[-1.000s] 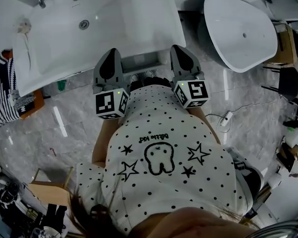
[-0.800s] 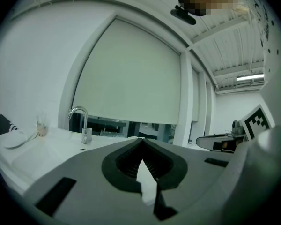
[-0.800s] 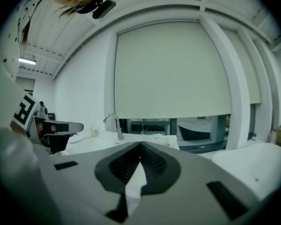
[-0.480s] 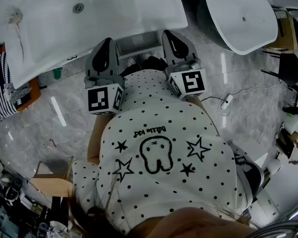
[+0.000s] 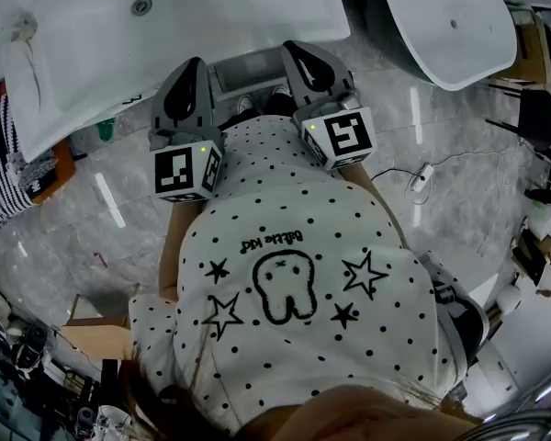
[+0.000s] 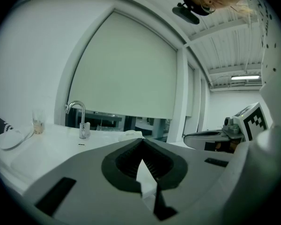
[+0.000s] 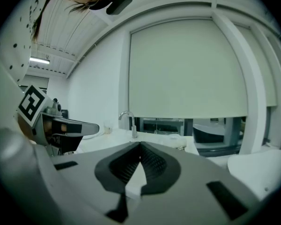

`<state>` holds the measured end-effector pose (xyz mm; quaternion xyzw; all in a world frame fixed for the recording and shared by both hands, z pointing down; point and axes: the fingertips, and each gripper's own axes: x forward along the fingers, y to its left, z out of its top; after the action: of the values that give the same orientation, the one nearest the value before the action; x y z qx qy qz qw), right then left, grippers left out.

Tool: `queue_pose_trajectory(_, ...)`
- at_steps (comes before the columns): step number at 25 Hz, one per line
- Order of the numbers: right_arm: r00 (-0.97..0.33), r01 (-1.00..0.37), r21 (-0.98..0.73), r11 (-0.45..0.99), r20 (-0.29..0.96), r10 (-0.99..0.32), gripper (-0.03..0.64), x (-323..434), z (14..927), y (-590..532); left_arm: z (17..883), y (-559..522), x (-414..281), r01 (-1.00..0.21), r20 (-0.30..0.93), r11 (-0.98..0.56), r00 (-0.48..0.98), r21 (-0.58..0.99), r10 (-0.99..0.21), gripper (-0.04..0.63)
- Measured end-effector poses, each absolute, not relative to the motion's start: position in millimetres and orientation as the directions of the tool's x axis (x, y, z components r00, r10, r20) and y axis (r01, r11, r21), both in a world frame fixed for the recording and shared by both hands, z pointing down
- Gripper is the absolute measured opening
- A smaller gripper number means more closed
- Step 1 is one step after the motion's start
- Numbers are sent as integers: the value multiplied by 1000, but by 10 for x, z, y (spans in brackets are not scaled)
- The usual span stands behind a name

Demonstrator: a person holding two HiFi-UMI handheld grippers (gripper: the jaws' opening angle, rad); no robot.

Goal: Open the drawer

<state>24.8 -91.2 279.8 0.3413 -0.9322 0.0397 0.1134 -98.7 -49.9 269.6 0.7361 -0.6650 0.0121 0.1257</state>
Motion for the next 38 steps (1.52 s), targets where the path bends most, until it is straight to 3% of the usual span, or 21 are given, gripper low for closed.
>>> queue_pose_trajectory(14, -748, -607, 69, 792, 287, -598, 14, 144, 2834, -883, 2702, -607, -889, -978, 198, -133, 164, 163, -966, 5)
queue_pose_trajectory(38, -737, -625, 41, 779, 297, -607, 14, 196, 2854, -894, 2705, -571, -899, -976, 200, -126, 161, 177, -967, 5)
